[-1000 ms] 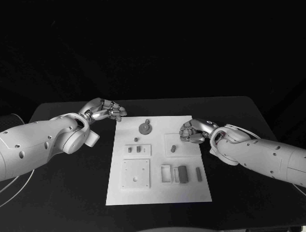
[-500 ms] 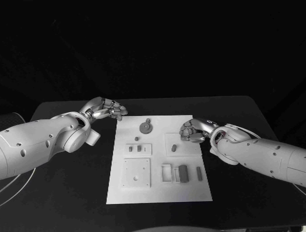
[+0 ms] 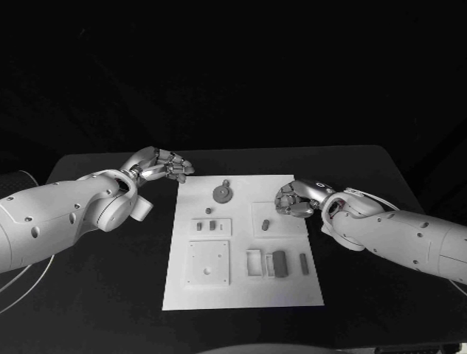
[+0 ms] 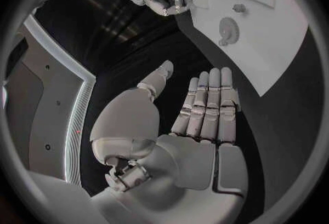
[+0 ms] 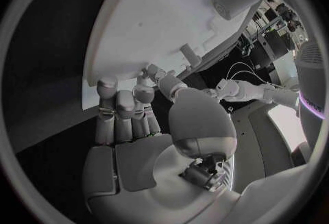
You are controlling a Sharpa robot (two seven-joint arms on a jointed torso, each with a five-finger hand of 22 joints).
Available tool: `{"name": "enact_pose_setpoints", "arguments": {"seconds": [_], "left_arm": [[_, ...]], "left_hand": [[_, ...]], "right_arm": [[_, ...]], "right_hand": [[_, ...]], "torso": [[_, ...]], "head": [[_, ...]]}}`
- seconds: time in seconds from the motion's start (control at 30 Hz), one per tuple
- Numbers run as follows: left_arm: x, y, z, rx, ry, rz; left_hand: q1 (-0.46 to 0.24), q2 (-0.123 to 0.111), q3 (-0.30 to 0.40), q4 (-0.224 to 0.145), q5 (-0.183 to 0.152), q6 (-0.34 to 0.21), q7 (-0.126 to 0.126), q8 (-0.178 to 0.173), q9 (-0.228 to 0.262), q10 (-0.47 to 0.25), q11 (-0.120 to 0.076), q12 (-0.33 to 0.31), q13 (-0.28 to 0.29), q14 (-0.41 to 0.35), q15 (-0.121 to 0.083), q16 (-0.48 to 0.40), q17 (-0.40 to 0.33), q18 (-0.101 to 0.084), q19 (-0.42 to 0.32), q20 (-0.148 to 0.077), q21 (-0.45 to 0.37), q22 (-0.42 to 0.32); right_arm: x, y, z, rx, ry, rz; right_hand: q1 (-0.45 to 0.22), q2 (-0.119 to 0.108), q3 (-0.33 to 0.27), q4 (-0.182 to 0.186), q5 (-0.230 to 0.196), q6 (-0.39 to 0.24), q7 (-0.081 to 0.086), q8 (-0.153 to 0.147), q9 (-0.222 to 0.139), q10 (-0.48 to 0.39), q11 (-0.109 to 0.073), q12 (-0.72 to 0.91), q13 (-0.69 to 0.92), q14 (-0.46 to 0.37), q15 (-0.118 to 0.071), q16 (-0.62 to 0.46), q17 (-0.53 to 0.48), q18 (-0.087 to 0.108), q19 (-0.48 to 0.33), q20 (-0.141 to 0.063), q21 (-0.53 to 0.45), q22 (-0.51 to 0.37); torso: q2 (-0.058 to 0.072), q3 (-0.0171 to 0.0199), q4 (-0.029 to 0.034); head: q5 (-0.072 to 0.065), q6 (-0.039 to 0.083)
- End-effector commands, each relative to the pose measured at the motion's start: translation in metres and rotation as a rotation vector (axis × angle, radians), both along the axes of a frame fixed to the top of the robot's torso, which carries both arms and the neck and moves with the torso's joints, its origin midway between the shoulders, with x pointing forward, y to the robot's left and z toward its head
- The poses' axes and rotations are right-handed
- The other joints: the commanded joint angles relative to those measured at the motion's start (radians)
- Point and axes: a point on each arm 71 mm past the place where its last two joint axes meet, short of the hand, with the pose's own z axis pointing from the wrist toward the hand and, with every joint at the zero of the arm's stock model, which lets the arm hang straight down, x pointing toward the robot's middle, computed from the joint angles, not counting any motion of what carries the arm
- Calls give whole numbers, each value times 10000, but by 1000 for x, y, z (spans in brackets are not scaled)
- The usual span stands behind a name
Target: Assemble the parts on the task board
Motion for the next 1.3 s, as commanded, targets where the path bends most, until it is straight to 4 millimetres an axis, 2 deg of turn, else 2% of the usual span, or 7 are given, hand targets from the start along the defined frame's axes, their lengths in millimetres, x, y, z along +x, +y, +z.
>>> {"name": "enact_pose_setpoints", "arguments": {"seconds": [0.03,0.43,0.63,0.7,0.87,1.3], "left_arm": [[0,-2,0,-112,49,-104],[0,-2,0,-106,86,-117],[0,-2,0,-101,79,-100],[0,-1,0,-96,72,-84],[0,-1,0,-92,71,-76],[1,1,0,-64,64,-40]], "left_hand": [[83,-6,-52,-20,-56,-6,20,5,-15,38,22,-40,-14,61,32,-39,12,109,75,-16,-51,-17],[116,1,-74,-14,-81,-20,-42,-4,-23,24,40,-93,-44,41,44,-73,24,97,57,-7,-74,-27],[122,4,-76,-14,-81,-25,-46,-7,-25,24,41,-99,-48,41,45,-77,27,97,56,-7,-76,-28],[124,4,-77,-14,-81,-26,-47,-7,-25,25,41,-100,-49,41,45,-77,27,97,56,-7,-76,-28],[130,10,-77,-13,-81,-26,-49,-8,-25,26,42,-104,-51,42,45,-79,29,97,58,-7,-77,-28],[153,26,-77,-14,-80,-25,-64,-7,-26,33,42,-116,-58,46,44,-85,36,98,60,-8,-80,-29]], "right_arm": [[-2,-2,-5,-320,91,89],[-3,-1,-5,-298,57,101],[-3,0,-5,-351,49,161],[-3,0,-5,-403,-4,190],[-3,0,-4,-411,-107,201],[-3,0,-2,-317,-409,51]], "right_hand": [[45,-76,-27,-34,56,257,163,51,1,14,-77,-39,3,-14,-72,9,5,587,17,-50,56,159],[37,-137,-44,-26,60,242,163,21,-5,24,-79,-57,4,-13,-79,2,4,587,21,-49,55,153],[60,-21,-14,-22,64,374,132,68,24,49,-106,-71,9,-2,-93,1,5,587,27,-49,55,147],[63,108,9,-23,63,539,83,139,62,75,-150,-80,13,12,-119,4,7,587,33,-42,63,149],[68,222,19,-24,61,816,-16,254,128,128,-242,-106,17,31,-191,6,8,587,32,-33,82,156],[32,240,-11,-15,58,997,-95,318,180,215,-319,-145,12,70,-253,11,6,587,60,-28,107,155]], "torso": [[2,4,1],[4,2,1],[1,3,8],[1,2,7],[2,0,5],[1,2,1]], "head": [[-7,-7],[-19,9],[-23,-1],[-27,-3],[-27,-4],[-31,-8]]}}
